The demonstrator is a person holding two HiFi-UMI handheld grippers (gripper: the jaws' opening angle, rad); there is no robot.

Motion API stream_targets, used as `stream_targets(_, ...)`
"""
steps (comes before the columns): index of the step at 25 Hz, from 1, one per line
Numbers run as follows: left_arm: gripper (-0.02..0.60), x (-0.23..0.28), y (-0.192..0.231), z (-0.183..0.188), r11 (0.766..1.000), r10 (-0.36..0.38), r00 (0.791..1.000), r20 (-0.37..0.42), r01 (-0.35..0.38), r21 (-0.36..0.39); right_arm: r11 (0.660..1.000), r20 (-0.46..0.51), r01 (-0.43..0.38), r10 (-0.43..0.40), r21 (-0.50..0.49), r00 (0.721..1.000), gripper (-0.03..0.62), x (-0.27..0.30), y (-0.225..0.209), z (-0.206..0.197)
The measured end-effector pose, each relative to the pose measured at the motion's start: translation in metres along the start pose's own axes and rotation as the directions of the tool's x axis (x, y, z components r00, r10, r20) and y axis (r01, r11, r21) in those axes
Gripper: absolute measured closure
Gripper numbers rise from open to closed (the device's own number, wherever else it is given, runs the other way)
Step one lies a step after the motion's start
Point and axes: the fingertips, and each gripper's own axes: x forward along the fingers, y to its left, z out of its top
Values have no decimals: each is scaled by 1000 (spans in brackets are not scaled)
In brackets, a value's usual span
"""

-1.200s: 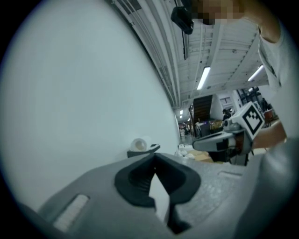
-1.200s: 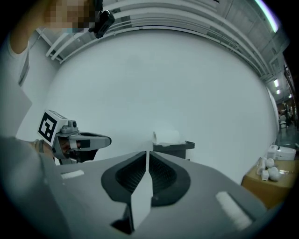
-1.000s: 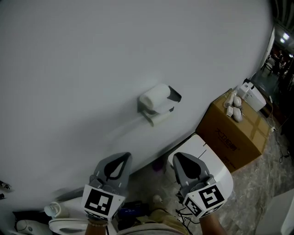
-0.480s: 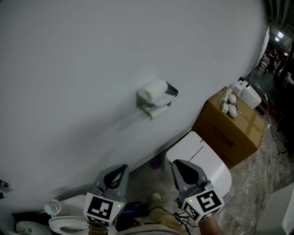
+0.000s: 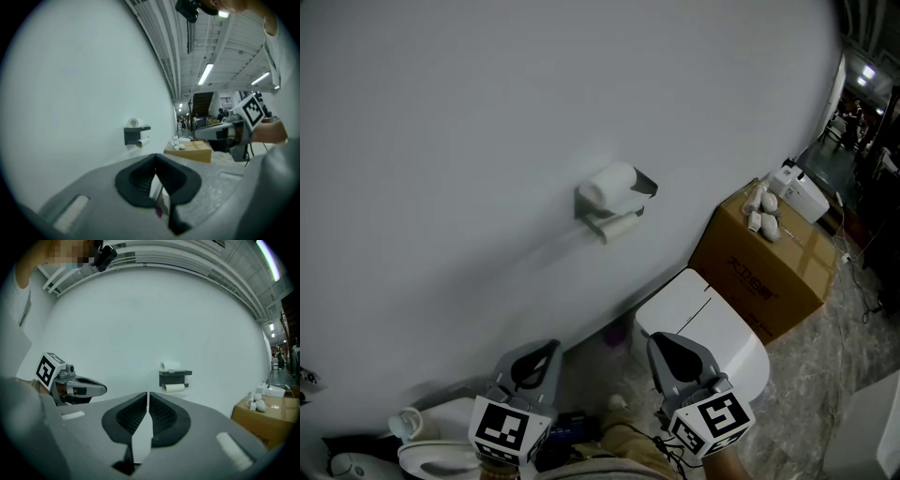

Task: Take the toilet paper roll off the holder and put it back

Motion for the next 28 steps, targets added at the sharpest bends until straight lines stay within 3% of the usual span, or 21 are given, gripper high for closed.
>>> stream_targets(28, 587, 1, -8, -1, 1000, -22, 1000, -9, 22, 3, 1000, -25, 0, -1, -8, 1000, 577, -4, 2, -6)
